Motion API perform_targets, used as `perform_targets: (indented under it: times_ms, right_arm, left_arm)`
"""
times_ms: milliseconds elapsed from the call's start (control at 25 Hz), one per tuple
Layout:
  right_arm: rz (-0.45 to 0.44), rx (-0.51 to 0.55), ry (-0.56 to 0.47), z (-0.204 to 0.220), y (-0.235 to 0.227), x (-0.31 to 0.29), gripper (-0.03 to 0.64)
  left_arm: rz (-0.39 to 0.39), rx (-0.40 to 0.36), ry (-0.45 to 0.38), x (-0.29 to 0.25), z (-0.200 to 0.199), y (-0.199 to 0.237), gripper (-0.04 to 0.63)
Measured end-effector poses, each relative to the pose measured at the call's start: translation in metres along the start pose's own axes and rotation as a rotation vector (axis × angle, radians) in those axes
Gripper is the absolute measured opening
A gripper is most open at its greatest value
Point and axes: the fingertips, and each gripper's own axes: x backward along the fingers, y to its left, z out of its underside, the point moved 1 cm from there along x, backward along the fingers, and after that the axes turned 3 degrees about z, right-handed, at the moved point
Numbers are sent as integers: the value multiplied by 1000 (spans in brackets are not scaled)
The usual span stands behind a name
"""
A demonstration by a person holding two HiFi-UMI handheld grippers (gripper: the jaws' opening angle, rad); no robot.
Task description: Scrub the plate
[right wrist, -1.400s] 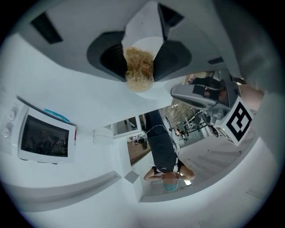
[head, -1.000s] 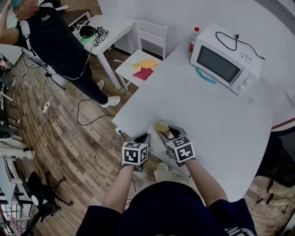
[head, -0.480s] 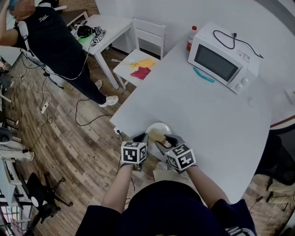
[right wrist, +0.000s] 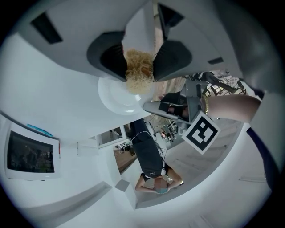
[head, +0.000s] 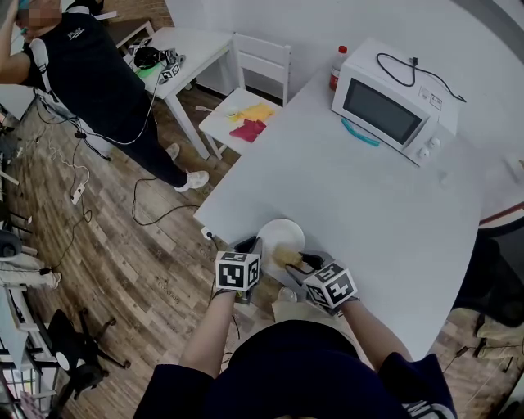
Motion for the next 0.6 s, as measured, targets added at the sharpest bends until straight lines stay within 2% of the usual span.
perform_targets:
  times_ms: [280, 600]
  right_arm:
    - [138, -44, -9, 1, -36, 10, 179]
    - [184, -39, -34, -4, -36, 10, 179]
  left_arm:
    - [0, 9, 14, -4, 5, 5, 38]
    - [-8, 20, 27, -13, 12, 15, 38]
